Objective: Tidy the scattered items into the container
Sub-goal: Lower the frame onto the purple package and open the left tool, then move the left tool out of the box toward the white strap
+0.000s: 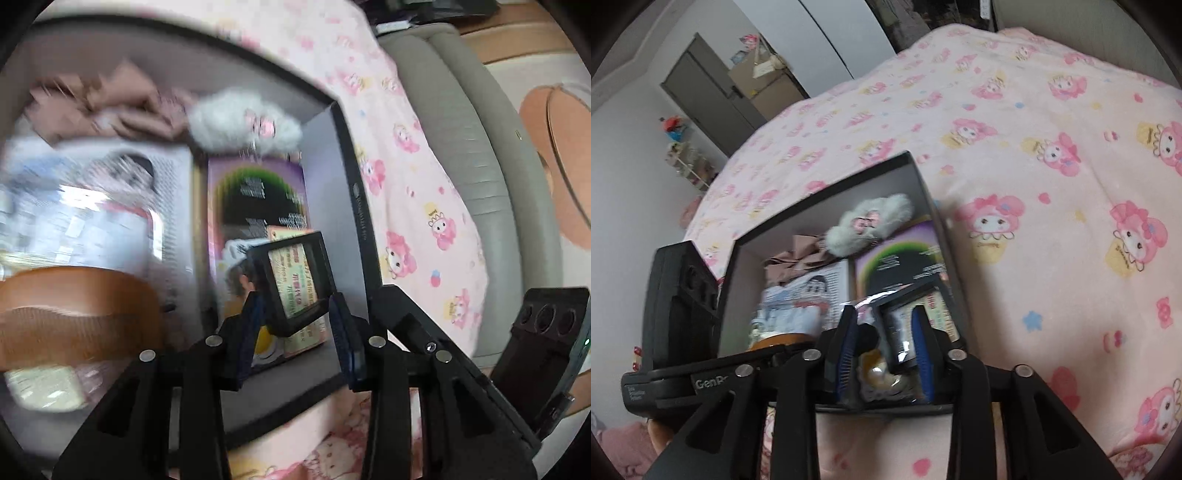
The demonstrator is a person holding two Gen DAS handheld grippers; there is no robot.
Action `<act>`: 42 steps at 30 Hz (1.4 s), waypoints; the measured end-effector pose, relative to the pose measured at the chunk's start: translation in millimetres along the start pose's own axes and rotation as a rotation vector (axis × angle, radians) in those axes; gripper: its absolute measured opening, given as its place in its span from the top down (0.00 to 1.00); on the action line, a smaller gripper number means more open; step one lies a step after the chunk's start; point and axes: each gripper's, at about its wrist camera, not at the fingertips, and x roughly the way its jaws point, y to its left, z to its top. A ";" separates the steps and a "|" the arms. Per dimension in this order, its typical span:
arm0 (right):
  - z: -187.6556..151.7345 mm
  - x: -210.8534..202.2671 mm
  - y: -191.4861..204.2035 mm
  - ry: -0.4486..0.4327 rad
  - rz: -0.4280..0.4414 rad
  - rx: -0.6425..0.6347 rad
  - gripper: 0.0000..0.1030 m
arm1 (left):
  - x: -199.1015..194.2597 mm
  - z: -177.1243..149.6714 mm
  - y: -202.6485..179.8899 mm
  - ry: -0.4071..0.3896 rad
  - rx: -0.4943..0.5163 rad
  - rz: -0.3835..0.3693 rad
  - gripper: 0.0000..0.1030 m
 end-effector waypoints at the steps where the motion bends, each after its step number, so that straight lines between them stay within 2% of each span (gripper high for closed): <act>1: -2.2 -4.8 3.3 -0.011 -0.003 -0.008 0.64 | -7.9 -3.9 -3.7 -0.022 0.020 0.023 0.61; 3: -8.6 -16.1 7.8 -0.033 -0.011 -0.011 0.57 | -26.1 -11.9 -9.0 -0.061 0.054 0.060 0.49; 4: -12.6 -21.1 8.2 -0.042 -0.012 -0.006 0.56 | -33.0 -16.2 -13.0 -0.079 0.073 0.070 0.48; 6: -21.1 -29.5 8.5 -0.052 -0.024 0.006 0.54 | -51.6 -25.0 -12.7 -0.108 0.112 0.094 0.47; 10: -37.5 -40.8 18.8 -0.045 -0.031 -0.014 0.54 | -55.9 -36.0 -34.7 -0.135 0.194 0.130 0.48; 13: -48.4 -50.0 31.7 -0.056 -0.043 -0.042 0.54 | -64.7 -43.4 -37.4 -0.137 0.204 0.115 0.47; 19: -67.9 -59.4 58.6 -0.033 -0.006 -0.078 0.54 | -103.9 -66.7 -26.7 -0.150 0.207 0.104 0.47; 23: -81.0 -59.9 82.3 -0.024 0.003 -0.127 0.54 | -125.1 -77.8 -10.5 -0.160 0.189 0.106 0.47; 26: -89.4 -52.2 101.4 -0.005 0.013 -0.157 0.54 | -139.2 -84.2 2.9 -0.181 0.166 0.142 0.47; 33: -102.2 -27.7 147.3 0.049 0.087 -0.215 0.54 | -173.8 -95.7 44.7 -0.235 0.091 0.176 0.48; 37: -109.5 -7.9 171.8 0.088 0.105 -0.255 0.54 | -186.1 -99.2 76.8 -0.245 0.018 0.191 0.48; 42: -123.6 22.0 190.0 0.164 0.120 -0.266 0.54 | -192.5 -97.3 119.7 -0.238 -0.081 0.256 0.48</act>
